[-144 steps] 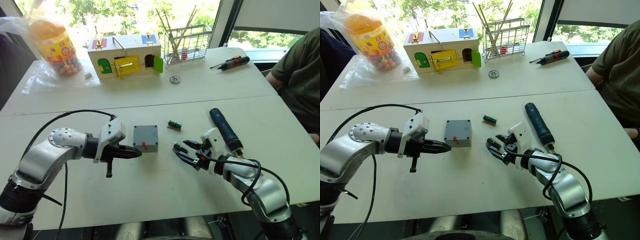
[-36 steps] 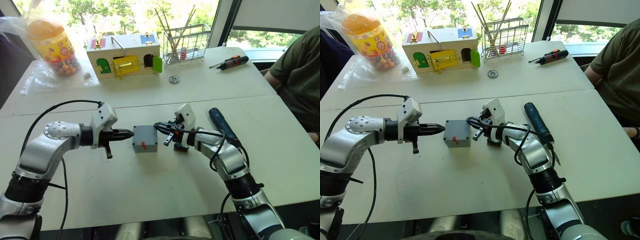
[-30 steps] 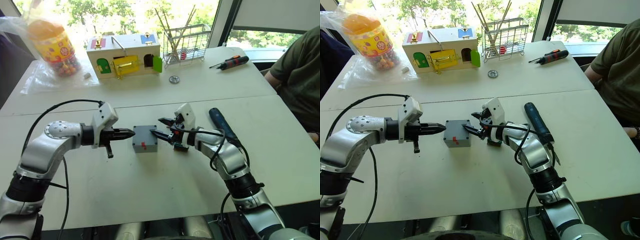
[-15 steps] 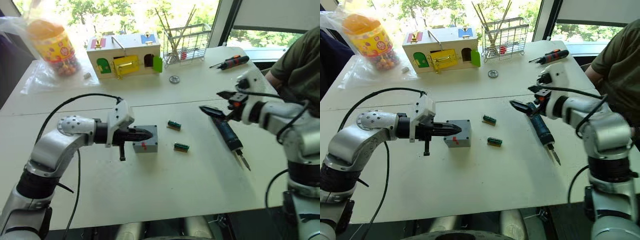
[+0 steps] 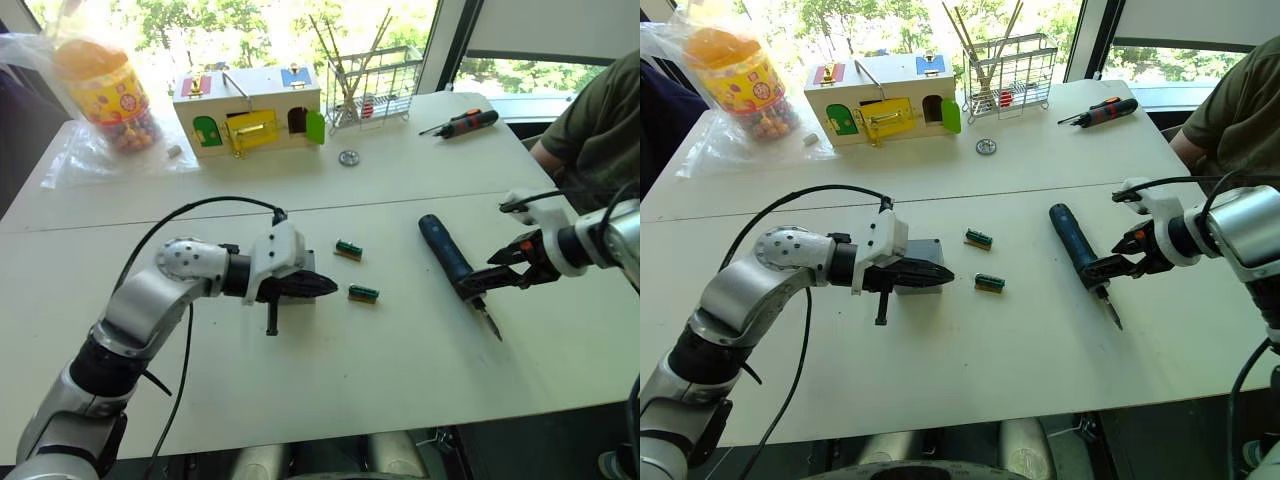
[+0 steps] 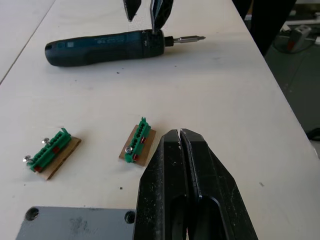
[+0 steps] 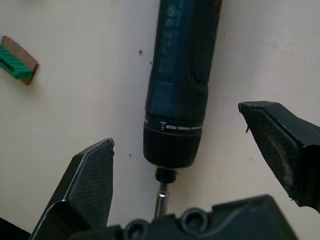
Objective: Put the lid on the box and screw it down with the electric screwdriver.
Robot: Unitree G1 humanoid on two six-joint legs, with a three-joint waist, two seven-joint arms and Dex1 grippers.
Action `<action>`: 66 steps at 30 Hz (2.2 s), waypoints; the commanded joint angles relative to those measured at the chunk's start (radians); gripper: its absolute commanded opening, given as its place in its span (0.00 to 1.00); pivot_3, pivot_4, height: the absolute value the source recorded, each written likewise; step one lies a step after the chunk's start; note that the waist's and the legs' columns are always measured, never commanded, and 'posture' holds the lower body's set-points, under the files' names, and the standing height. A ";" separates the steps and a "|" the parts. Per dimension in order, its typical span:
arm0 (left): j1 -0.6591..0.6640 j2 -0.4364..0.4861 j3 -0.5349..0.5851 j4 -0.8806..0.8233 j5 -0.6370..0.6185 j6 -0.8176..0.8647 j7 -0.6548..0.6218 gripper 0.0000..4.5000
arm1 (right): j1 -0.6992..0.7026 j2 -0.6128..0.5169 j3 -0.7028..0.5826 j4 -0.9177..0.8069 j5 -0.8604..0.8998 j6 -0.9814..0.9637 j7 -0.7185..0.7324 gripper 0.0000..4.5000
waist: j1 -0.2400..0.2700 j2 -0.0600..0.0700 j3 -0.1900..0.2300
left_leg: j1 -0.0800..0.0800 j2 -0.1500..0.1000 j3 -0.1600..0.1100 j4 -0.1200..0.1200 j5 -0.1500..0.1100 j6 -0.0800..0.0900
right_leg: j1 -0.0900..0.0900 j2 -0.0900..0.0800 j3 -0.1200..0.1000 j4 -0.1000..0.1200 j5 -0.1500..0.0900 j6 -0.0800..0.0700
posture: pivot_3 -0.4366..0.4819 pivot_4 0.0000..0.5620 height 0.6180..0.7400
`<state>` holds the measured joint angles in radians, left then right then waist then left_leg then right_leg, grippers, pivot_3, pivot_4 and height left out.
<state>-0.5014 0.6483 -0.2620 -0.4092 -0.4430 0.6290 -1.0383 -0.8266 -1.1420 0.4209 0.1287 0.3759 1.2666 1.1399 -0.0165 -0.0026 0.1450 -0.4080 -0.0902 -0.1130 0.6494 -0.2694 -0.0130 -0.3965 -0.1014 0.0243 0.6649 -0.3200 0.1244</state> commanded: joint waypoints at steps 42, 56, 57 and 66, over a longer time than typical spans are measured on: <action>-0.084 0.082 0.193 0.238 -0.034 -0.013 -0.028 0.00 | -0.335 0.554 -0.807 -0.028 0.039 0.019 -0.227 0.42 | -0.006 0.004 0.010 | -0.014 0.000 -0.002 -0.001 0.005 -0.008 | -0.018 -0.001 -0.005 0.002 0.002 -0.001 | 0.48 0.27 1.00; -0.030 0.109 0.168 0.194 -0.018 0.057 -0.016 0.00 | 0.176 1.208 -0.681 -0.614 0.149 -0.449 -0.667 0.42 | -0.034 0.005 0.010 | -0.018 -0.003 -0.002 0.009 0.006 -0.009 | -0.025 0.000 -0.002 0.022 0.002 0.000 | 0.48 0.27 1.00; -0.028 0.105 0.167 0.190 -0.015 0.060 -0.005 0.00 | 0.192 1.210 -0.658 -0.606 0.142 -0.475 -0.671 0.42 | -0.034 0.005 0.010 | -0.018 -0.003 -0.002 0.008 0.006 -0.009 | -0.025 0.000 -0.002 0.022 0.002 0.000 | 0.48 0.27 1.00; 0.025 0.096 0.145 0.145 0.011 0.065 0.046 0.48 | 0.268 1.162 -0.501 -0.510 0.073 -0.683 -0.670 0.42 | -0.040 0.005 0.010 | -0.018 -0.003 -0.002 0.007 0.006 -0.009 | -0.025 0.000 -0.002 0.022 0.002 0.000 | 0.48 0.27 1.00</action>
<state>-0.4709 0.7399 -0.1351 -0.2335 -0.4348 0.6926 -1.0043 -0.5425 0.0174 -0.1018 -0.3427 0.4418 0.6402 0.4650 -0.0569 0.0023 0.1546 -0.4261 -0.0928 -0.1153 0.6567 -0.2634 -0.0223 -0.4221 -0.1011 0.0222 0.6871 -0.3180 0.1240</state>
